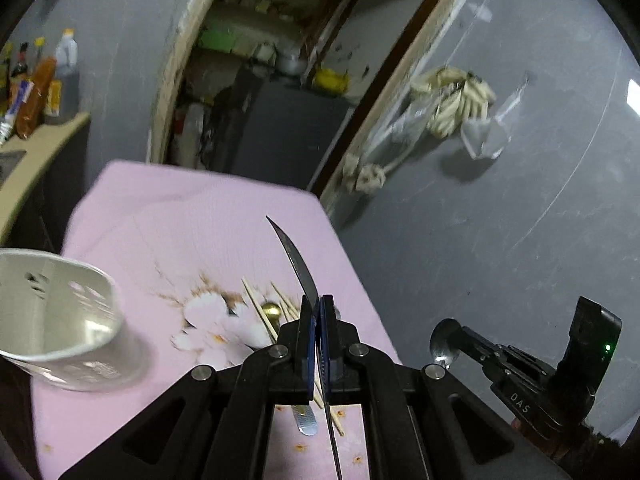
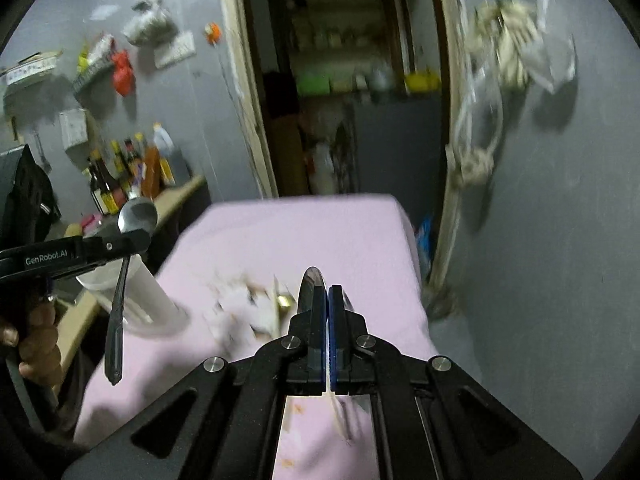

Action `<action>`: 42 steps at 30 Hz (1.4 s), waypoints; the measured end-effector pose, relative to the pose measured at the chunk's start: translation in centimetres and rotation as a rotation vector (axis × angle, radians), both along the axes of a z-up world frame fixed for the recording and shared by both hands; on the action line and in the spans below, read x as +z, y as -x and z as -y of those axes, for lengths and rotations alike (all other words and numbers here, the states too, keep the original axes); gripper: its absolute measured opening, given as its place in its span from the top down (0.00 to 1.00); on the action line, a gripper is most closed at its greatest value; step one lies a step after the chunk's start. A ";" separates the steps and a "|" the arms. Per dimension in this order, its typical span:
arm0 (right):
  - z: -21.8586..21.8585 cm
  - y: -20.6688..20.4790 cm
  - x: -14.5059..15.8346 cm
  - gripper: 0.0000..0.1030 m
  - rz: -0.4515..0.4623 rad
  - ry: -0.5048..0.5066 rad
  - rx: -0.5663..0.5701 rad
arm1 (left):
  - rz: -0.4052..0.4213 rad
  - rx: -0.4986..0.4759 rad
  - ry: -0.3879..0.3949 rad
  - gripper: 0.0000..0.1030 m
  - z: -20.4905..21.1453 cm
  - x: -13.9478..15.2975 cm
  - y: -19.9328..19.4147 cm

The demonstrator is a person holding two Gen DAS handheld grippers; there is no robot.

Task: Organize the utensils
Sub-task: 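Carry both spoons over the white utensil holder and open both tools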

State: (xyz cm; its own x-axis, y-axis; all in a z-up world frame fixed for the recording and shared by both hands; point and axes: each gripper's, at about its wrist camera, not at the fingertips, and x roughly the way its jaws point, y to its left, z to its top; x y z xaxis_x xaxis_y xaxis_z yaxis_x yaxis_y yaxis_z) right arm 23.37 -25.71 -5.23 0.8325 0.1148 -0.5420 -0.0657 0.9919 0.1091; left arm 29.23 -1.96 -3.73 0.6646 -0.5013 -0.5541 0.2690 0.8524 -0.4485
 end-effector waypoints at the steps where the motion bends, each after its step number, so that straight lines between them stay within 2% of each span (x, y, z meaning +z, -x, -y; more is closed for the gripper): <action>1: -0.9 -0.2 0.9 0.99 0.028 0.006 0.005 | 0.018 0.013 0.010 0.97 -1.1 0.8 0.3; 6: -6.2 -1.4 4.7 0.99 0.158 0.011 0.040 | 0.107 0.129 0.026 0.97 -7.7 4.0 1.2; 11: -12.8 -2.6 7.6 0.99 0.277 0.023 0.060 | 0.178 0.317 -0.012 0.97 -15.5 5.8 1.3; 15: -17.6 -4.0 8.9 0.99 0.340 0.057 0.058 | 0.208 0.455 -0.020 0.97 -21.1 5.8 0.8; 19: -21.8 -5.3 8.9 0.99 0.363 0.102 0.058 | 0.207 0.532 -0.004 0.97 -24.4 4.6 -0.2; 27: -25.9 -7.4 6.1 0.99 0.337 0.166 0.082 | 0.216 0.573 -0.022 0.97 -25.8 2.3 -2.6; 35: -26.7 -8.1 2.7 0.99 0.320 0.190 0.104 | 0.239 0.573 -0.088 0.97 -24.0 -0.7 -3.0; 42: -26.7 -8.1 1.3 0.99 0.303 0.197 0.122 | 0.274 0.546 -0.154 0.97 -22.3 -2.1 -2.6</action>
